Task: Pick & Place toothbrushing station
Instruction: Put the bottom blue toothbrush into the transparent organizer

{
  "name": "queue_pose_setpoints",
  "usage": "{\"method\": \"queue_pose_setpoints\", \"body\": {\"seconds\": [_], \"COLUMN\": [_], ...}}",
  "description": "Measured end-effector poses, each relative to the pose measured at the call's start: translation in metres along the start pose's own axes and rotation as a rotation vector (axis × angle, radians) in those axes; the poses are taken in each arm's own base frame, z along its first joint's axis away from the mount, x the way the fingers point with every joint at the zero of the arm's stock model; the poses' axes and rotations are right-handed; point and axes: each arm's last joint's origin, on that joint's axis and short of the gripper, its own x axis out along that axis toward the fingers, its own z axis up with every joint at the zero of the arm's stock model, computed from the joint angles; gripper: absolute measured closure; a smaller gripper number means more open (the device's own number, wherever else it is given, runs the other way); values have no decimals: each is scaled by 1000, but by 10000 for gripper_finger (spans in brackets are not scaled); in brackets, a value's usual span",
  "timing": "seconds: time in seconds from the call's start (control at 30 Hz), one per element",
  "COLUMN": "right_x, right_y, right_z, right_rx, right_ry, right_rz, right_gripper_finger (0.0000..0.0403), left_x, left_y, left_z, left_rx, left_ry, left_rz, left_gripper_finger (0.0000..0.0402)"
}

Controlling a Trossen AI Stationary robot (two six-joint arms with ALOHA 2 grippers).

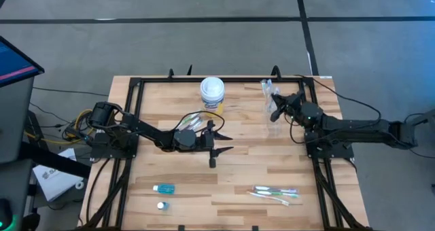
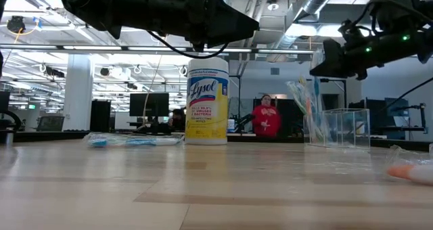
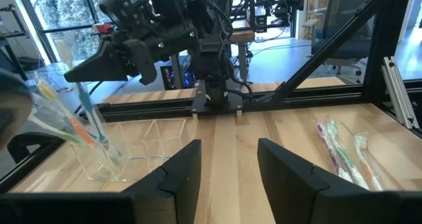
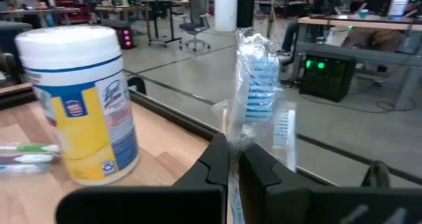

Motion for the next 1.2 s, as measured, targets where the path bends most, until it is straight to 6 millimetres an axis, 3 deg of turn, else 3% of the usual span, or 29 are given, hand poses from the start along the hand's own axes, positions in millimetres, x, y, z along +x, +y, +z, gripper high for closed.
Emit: {"method": "queue_pose_setpoints", "body": {"seconds": [0.33,0.8,1.2], "right_x": [0,0,0], "right_y": [-12,-22,-23], "right_z": [-20,-34,-34], "right_rx": [50,104,106], "right_ry": [45,51,55], "right_rz": [5,17,8], "right_gripper_finger": [402,400,356], "left_x": [0,0,0], "left_y": [0,0,0], "left_z": [0,0,0], "left_rx": [0,0,1], "left_ry": [1,1,5], "left_rz": [0,0,0], "left_gripper_finger": [260,260,260]}}
